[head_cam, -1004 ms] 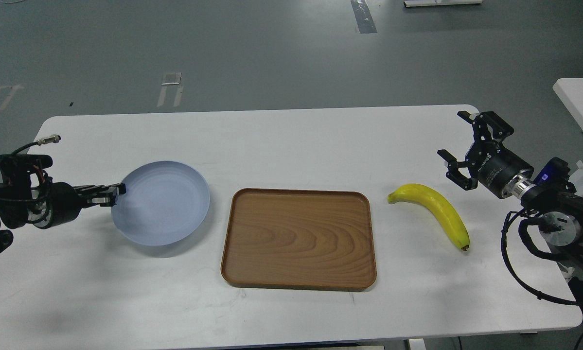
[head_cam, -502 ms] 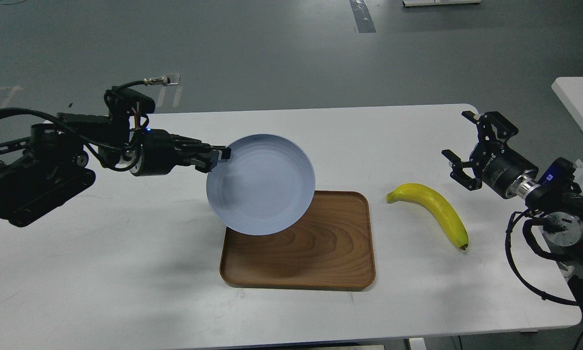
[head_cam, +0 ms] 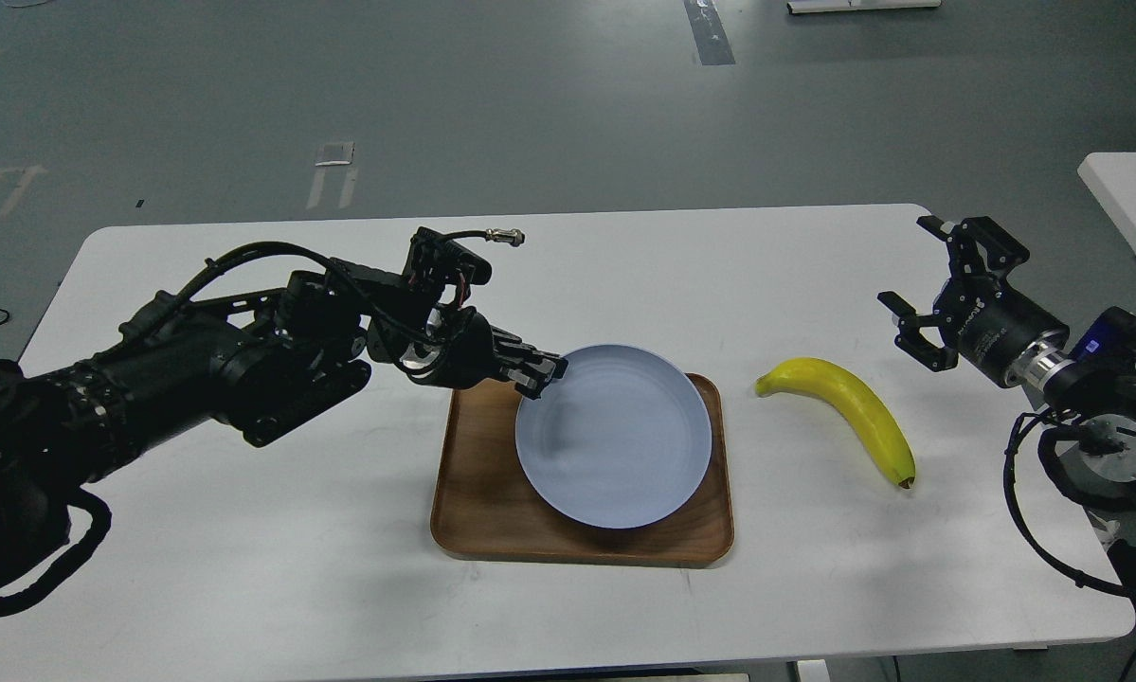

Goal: Place banana on plate with both arms
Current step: 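Lift the plate with the left gripper and set it on the tray, then release the plate and withdraw the left gripper upward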

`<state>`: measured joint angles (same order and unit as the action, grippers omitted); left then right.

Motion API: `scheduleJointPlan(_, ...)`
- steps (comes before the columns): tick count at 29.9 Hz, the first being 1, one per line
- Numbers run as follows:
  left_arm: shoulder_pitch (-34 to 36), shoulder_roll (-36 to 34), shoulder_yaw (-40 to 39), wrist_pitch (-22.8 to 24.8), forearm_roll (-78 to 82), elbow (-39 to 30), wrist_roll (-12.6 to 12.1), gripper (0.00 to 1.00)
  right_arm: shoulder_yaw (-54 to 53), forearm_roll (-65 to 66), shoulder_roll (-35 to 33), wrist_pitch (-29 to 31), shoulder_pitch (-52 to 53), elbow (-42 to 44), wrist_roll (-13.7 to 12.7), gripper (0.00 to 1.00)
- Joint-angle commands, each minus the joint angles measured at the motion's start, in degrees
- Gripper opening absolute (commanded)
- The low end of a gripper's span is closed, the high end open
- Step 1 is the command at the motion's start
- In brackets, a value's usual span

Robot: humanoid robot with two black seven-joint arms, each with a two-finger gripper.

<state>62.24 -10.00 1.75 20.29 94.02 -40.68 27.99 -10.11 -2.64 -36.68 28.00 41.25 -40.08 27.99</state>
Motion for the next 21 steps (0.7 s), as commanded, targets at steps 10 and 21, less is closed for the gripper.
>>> scheduleJointPlan(10, -2.0, 2.1, 0.5, -0.1, -0.5, 3.5, 0.0, 0.00, 0.0, 0.0, -0.3, 0.0, -0.5, -0.2, 0.0, 1.00)
scheduleJointPlan(21, -1.0, 1.3, -0.4, -0.2, -8.1, 3.5, 0.0, 0.99, 0.0, 0.0, -0.6, 0.0, -0.4, -0.1, 0.0, 1.00)
